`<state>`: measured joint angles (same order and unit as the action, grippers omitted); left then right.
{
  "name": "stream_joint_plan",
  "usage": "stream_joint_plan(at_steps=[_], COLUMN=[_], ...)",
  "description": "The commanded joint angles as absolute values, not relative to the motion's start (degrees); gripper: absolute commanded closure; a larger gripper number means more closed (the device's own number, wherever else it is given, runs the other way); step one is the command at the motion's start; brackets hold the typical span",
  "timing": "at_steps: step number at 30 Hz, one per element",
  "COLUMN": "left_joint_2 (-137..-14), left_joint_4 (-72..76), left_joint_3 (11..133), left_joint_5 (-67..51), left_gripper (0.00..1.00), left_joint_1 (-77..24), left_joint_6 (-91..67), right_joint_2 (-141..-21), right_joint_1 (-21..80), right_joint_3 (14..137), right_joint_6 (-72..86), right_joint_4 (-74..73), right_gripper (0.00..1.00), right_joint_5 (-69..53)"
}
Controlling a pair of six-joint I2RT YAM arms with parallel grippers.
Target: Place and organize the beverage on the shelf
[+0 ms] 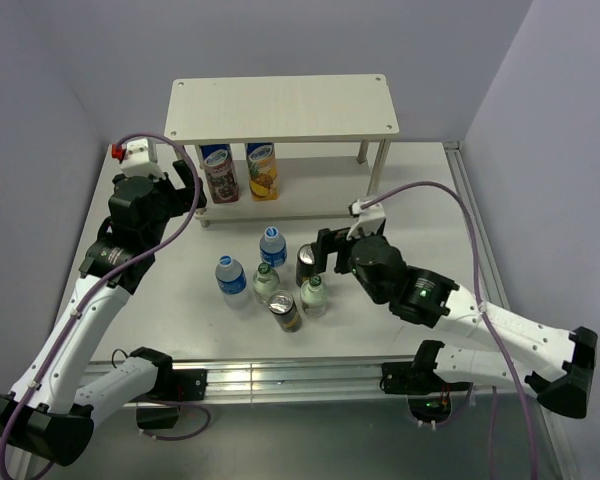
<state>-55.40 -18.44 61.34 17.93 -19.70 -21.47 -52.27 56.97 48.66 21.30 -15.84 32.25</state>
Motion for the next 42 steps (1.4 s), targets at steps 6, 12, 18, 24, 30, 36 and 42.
stream_joint_plan(at_steps=[6,12,18,24,30,36,42], left_joint_2=[-55.1,-54.8,-54.8,-54.7,-54.6,-54.8,-54.9], left_joint_4=[-18.0,-18.1,-18.3,-18.5,-18.5,-18.5,-18.5], left_joint_3=[61.7,61.7,61.9,61.9,62.0,62.1,62.0], left_joint_5=[18.9,19.4,19.8,20.0,20.0,20.0,20.2], left_gripper=[0.01,0.01,0.01,0.01,0.01,0.01,0.01], left_joint_1=[-19.9,-19.9,-19.9,-19.9,-19.9,-19.9,-19.9], left_joint_6=[-20.4,-20.4,-20.4,-20.5,-20.5,-20.5,-20.5], right_joint_2=[-59.3,-65.8,-70.5,-73.6,-76.4,-79.9,-84.2], right_joint_1=[59.1,59.2,59.1,59.1,59.1,59.1,59.1], right_joint_3=[47.7,49.0,49.7,49.7,49.1,49.5,52.4], right_joint_6=[25.5,26.9,28.5,28.7,29.1,29.2,29.4], right_joint_4=[-11.2,-10.5,-10.5,-9.8,-8.2,-5.4,-5.5], right_gripper=[0.01,0.01,0.01,0.01,0.01,0.05,0.12], right_joint_5=[33.4,32.2,32.3,32.5,33.7,37.2,38.6])
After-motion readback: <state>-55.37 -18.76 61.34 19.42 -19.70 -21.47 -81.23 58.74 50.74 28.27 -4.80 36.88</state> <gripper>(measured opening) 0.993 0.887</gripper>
